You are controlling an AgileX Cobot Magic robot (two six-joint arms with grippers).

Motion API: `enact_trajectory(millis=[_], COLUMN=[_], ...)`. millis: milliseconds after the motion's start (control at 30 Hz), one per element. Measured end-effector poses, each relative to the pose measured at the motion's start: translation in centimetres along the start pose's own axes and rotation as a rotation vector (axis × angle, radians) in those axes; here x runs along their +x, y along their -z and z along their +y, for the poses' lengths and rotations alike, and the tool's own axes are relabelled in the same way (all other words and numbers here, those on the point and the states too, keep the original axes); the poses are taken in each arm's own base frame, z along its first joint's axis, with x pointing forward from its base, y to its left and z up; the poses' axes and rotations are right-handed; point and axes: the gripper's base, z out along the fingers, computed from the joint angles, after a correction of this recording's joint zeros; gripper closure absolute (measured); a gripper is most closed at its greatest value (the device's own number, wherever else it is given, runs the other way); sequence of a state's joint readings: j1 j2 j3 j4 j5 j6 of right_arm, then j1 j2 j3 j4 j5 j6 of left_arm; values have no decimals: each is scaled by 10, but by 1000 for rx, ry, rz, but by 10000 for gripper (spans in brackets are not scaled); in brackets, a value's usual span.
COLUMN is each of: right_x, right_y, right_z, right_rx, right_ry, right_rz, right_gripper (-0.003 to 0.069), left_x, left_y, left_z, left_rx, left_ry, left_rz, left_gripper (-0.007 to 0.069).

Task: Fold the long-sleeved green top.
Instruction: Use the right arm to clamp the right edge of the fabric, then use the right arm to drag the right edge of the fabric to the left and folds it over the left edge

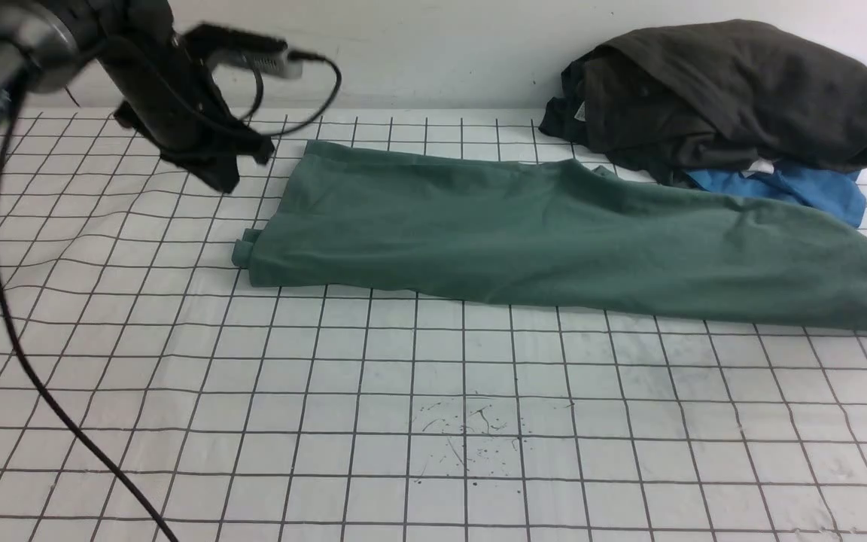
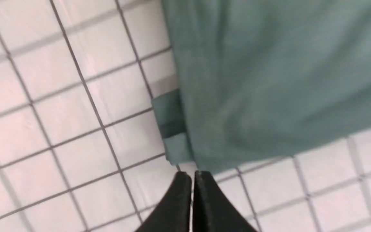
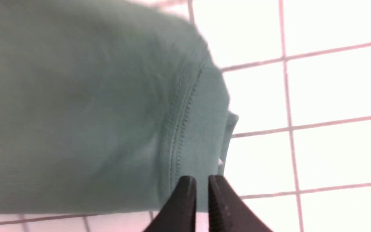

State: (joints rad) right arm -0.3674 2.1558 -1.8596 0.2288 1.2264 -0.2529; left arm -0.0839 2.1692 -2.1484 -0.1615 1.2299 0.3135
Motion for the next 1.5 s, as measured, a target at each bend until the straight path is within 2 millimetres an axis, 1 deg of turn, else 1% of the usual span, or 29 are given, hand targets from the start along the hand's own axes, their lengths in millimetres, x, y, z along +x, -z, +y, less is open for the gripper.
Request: enact_trajectory(millis=[33,67,100,167,200,233,267,300,367,400,433,467,533,600,633,733,833,900,1000,1033,1100,1133,1200,1233,1300,1367,1400,1467,1500], right_x=[0,0,0,1,1,1,0,0,1,1,1,1,-1,-2,-2,-5,-11,-14,-19,-19,-18,-18,-15,-14,-15,-19,-20,-23,-23], right_y=[7,7,6,-4,-11,-12,-25,-27,-50,-52,-66,-68,-70,-72,-72,-71,-60,-54,-13,-10,34,38,82,89,103,108,109,109,109], right_z=[-4,-4,-7,-10,-11,-11,-14,-14,-15,-15,-13,-11,-5,2,3,15,18,17,12,11,3,3,6,9,33,68,78,143,155], right_rx=[-23,-25,-29,-27,-28,-28,-29,-30,-50,-53,-66,-67,-73,-76,-77,-97,-96,-77,50,59,185,186,224,224,170,84,60,-90,-117], right_ry=[-25,-26,-35,-50,-66,-69,-95,-99,-131,-134,-138,-135,-127,-100,-96,-43,-5,13,59,58,41,36,-7,-5,13,55,67,151,165], right_rz=[-22,-22,-21,-5,3,6,15,13,33,33,52,54,45,45,46,66,60,48,-11,-15,-80,-88,-176,-190,-233,-276,-289,-358,-373], right_gripper=[510,510,418,312,263,263,200,188,140,139,139,144,181,254,273,484,622,638,646,647,646,646,647,647,647,647,647,647,647], left_x=[2,3,11,26,36,37,53,56,83,86,102,109,126,147,149,183,209,221,257,259,285,285,302,304,304,301,301,298,298], left_y=[39,42,77,114,127,132,153,153,181,187,199,207,218,225,224,223,213,207,182,180,153,154,128,122,113,107,107,107,107], left_z=[-8,-9,-17,-27,-31,-32,-40,-41,-52,-54,-60,-63,-69,-74,-75,-77,-75,-73,-71,-71,-71,-71,-72,-72,-72,-73,-73,-75,-76], left_rx=[-1,0,-10,-22,-23,-26,-30,-28,-40,-44,-54,-61,-75,-93,-94,-154,-211,-240,-293,-292,-303,-304,-299,-298,-292,-272,-269,-241,-234], left_ry=[-19,-21,-35,-55,-59,-63,-67,-66,-73,-75,-75,-77,-79,-80,-79,-59,-5,29,132,138,187,192,224,236,255,286,293,324,333], left_rz=[-63,-63,-104,-146,-148,-158,-172,-165,-204,-218,-253,-277,-312,-320,-312,-274,-214,-180,-77,-72,-1,-4,-19,-44,-115,-193,-198,-243,-247], left_gripper=[631,631,631,631,631,631,631,631,631,631,631,631,631,631,631,631,631,631,631,631,631,631,631,631,631,631,631,631,631])
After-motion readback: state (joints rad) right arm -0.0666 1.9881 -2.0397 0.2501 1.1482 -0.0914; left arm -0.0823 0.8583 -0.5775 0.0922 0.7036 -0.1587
